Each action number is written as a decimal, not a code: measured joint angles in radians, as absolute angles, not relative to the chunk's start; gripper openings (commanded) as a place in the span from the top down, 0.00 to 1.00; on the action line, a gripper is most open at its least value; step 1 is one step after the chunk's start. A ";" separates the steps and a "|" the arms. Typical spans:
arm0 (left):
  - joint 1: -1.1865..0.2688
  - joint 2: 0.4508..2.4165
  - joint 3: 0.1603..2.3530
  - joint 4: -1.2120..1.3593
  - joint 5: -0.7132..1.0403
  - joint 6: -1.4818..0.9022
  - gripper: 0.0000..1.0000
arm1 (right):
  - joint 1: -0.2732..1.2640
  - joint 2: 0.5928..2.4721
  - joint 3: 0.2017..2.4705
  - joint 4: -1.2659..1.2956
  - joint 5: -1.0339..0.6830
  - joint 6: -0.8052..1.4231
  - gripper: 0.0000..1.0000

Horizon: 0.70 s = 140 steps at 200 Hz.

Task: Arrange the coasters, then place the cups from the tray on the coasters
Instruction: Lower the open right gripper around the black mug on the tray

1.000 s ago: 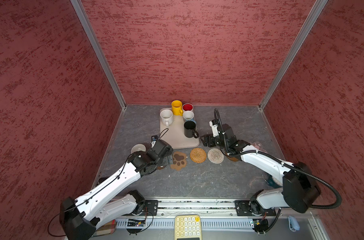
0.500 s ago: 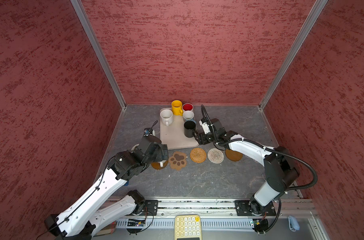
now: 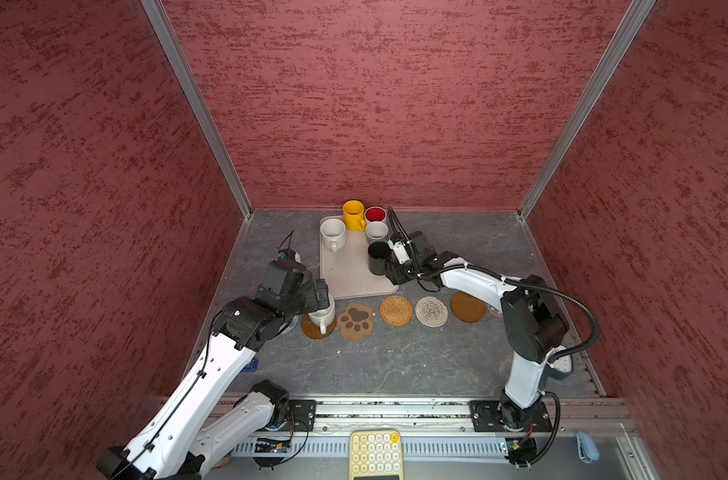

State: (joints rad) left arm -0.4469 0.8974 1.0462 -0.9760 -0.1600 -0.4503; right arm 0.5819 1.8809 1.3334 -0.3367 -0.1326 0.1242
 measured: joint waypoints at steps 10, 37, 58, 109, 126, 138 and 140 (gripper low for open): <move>-0.434 0.907 1.043 -0.964 -0.149 -0.443 0.01 | 0.582 1.896 1.348 -0.342 -0.131 0.120 0.42; -0.402 0.931 1.024 -0.928 -0.111 -0.430 0.01 | 0.582 1.934 1.374 -0.346 -0.128 0.110 0.45; -0.384 0.949 1.008 -0.909 -0.088 -0.425 0.01 | 0.582 1.958 1.390 -0.354 -0.126 0.104 0.51; -0.350 0.976 0.993 -0.868 -0.048 -0.408 0.01 | 0.582 2.007 1.437 -0.373 -0.125 0.096 0.68; -0.340 0.980 0.992 -0.861 -0.038 -0.403 0.00 | 0.582 2.007 1.439 -0.376 -0.126 0.096 0.71; -0.334 0.980 0.987 -0.855 -0.031 -0.402 0.01 | 0.582 2.007 1.445 -0.379 -0.126 0.096 0.72; -0.332 0.980 0.985 -0.855 -0.030 -0.401 0.01 | 0.582 2.007 1.445 -0.379 -0.126 0.096 0.73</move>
